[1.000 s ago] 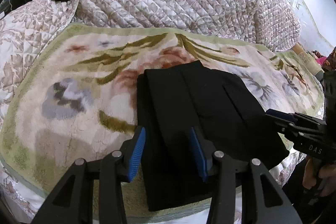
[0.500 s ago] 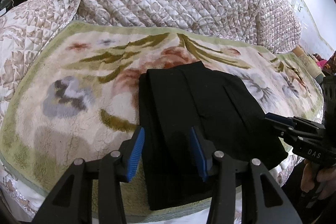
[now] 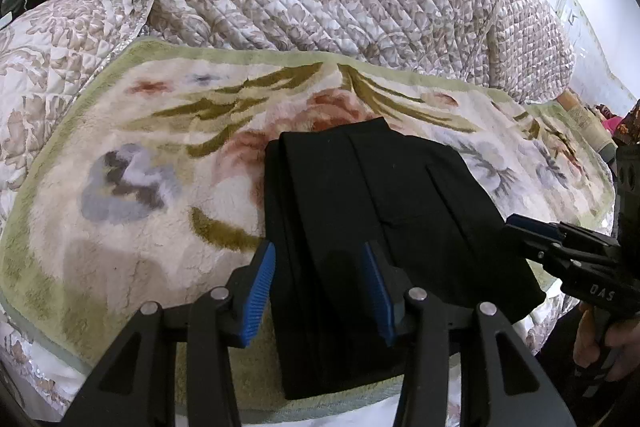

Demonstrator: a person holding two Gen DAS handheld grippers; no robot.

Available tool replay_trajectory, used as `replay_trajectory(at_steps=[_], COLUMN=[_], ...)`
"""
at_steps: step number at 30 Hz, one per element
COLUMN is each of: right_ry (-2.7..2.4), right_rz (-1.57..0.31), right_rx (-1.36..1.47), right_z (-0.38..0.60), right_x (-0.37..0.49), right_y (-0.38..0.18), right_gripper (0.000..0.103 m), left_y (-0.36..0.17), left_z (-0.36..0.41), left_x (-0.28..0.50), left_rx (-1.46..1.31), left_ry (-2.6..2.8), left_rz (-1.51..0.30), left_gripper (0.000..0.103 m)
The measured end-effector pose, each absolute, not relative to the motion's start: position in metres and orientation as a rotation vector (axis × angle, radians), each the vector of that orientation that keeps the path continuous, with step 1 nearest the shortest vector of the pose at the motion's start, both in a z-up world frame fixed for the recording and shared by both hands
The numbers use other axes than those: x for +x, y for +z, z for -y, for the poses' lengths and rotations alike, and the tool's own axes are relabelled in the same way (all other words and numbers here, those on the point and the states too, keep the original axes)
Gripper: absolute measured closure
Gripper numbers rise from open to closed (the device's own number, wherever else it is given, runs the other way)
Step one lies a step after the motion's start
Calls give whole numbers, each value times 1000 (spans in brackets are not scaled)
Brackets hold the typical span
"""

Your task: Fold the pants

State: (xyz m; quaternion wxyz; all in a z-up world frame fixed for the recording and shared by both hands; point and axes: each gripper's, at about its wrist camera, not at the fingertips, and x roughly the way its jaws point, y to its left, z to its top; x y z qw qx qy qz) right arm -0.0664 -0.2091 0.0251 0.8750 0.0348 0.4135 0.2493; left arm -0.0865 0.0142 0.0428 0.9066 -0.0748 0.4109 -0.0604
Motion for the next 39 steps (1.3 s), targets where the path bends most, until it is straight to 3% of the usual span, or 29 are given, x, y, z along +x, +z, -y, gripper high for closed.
replay_trajectory(at_steps=[1, 3, 17, 27, 39], right_ry=[520, 517, 496, 503, 549], right_rz=[-863, -862, -871, -890, -1005], right_rx=[77, 89, 109, 132, 388], right_z=[210, 215, 227, 232, 256], right_x=[-67, -68, -61, -40, -20], right_y=[26, 27, 27, 26, -7], right_gripper=[58, 55, 55, 55, 55], left_y=[43, 42, 43, 37, 10], left_z=[-15, -18, -24, -32, -44], left_x=[-87, -89, -86, -58, -61], left_rx=[-160, -167, -198, -265, -426], left_ry=[-124, -119, -112, -144, -264], left_rz=[-847, -848, -854, -855, -899], left_gripper=[52, 50, 47, 39, 38])
